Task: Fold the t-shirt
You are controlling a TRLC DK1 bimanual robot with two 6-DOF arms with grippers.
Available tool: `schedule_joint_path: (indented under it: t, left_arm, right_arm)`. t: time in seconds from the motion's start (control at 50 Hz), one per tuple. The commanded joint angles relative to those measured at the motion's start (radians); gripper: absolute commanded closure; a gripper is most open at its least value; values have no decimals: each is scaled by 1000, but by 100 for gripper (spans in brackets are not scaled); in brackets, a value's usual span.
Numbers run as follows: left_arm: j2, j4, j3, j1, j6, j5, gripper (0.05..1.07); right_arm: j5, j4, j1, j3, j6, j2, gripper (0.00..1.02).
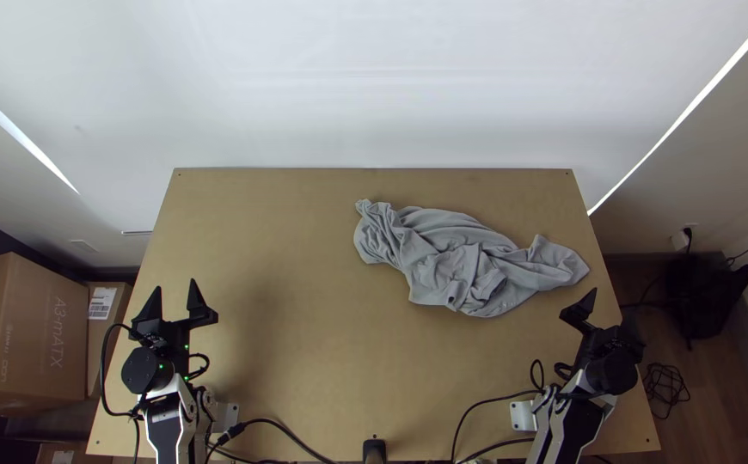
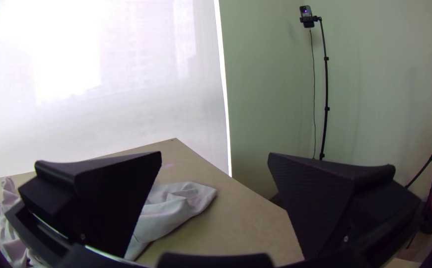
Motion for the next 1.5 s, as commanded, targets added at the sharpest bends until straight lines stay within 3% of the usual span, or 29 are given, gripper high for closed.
schedule_joint_path:
  t: [0.0, 0.74, 0.82, 0.92, 1.04, 1.24, 1.48]
  left_arm:
    - [-6, -28, -37, 7, 19, -2, 10]
    - [-6, -28, -37, 6, 17, -2, 10]
    - [-6, -28, -37, 6, 19, -2, 10]
    - [-6, -28, -37, 6, 19, -2, 10]
    - [-6, -29, -37, -2, -58, -2, 10]
    - [-8, -31, -34, 10, -58, -17, 10]
    - [20, -143, 143, -48, -10, -16, 10]
  right_arm:
    - [6, -13, -5, -9, -7, -7, 3]
    - [6, -13, -5, -9, -7, -7, 3]
    - [4, -13, 5, -9, 34, -7, 3]
    - [4, -13, 2, -9, 36, -7, 3]
    - [4, -14, 4, -9, 37, -7, 3]
    - [4, -7, 32, -6, 46, -11, 3]
    - [-66, -4, 59, 87, 22, -7, 3]
